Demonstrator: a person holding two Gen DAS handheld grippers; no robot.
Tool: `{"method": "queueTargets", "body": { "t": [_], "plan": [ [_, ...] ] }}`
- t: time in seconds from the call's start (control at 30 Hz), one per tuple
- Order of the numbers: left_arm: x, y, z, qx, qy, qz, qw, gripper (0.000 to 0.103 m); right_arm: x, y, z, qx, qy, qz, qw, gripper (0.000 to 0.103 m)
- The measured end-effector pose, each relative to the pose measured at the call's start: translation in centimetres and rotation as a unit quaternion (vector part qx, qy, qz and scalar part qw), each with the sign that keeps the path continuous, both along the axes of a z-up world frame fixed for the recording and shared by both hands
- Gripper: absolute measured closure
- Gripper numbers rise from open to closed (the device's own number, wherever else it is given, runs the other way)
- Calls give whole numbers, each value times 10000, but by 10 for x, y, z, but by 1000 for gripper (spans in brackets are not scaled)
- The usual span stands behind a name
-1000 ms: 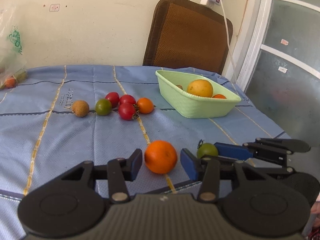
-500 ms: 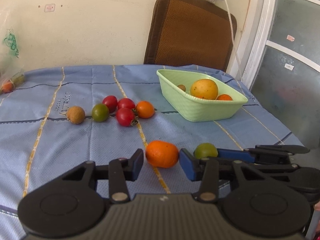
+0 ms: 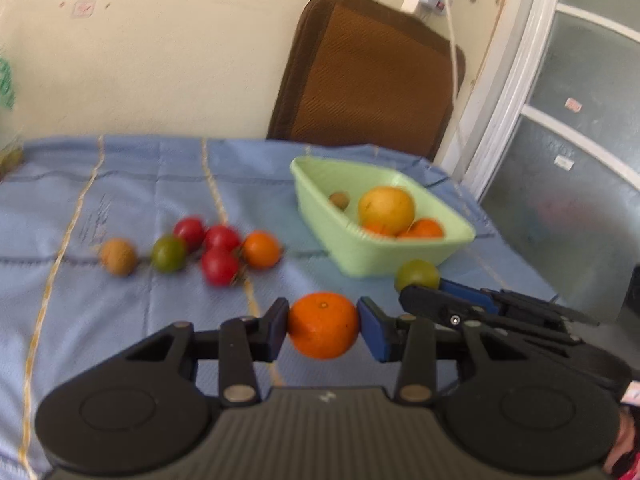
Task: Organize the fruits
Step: 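Lower the orange and green tomato into the dish and open both grippers, then grasp a brown kiwi with the left gripper while the right gripper grasps a red tomato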
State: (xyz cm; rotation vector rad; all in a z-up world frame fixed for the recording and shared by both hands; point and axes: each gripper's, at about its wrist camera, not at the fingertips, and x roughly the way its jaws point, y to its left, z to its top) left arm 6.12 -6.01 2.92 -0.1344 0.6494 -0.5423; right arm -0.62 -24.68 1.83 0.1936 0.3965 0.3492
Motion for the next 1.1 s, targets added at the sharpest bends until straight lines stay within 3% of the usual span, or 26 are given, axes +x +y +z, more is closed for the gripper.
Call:
{"method": "queueTargets", "body": {
  "t": [0.2,0.3,0.4,0.43,0.5,0.63,0.73,0.87,0.97,1.03,1.1],
  "plan": [
    [49,-42,25,-223,-162,-221,9994,65,28,-28,14,-134,-336,-906,9952,75],
    [74,-62,20,-213,-4,-209,9996,65,41,-34,7,-87,-210,-1130,9933,74],
    [87,-76,13,-75,-3,-106,9999,63,37,-33,6,-173,-368,-1203,9919,71],
    [90,-78,12,-47,1,-71,10000,61,36,-31,6,-228,-415,-1204,9916,65],
    [92,-78,12,-70,17,-5,10000,57,37,-29,7,-254,-415,-1153,9921,63],
    [82,-55,22,-219,-87,107,9997,56,33,-36,7,-58,-497,-1235,9911,63],
    [65,-11,34,-430,-329,371,9978,56,29,-40,6,53,-545,-1277,9903,63],
    [44,53,35,-210,-565,1080,9923,56,20,-38,7,37,-746,-1225,9897,62],
    [37,87,20,-61,-385,1334,9903,56,16,-25,9,28,-872,-713,9936,62],
    [34,98,9,34,-295,1434,9892,56,18,-8,10,86,-668,-128,9976,62],
    [36,104,-2,82,-211,1465,9890,56,22,18,9,-189,-426,330,9984,64]
  ]
}}
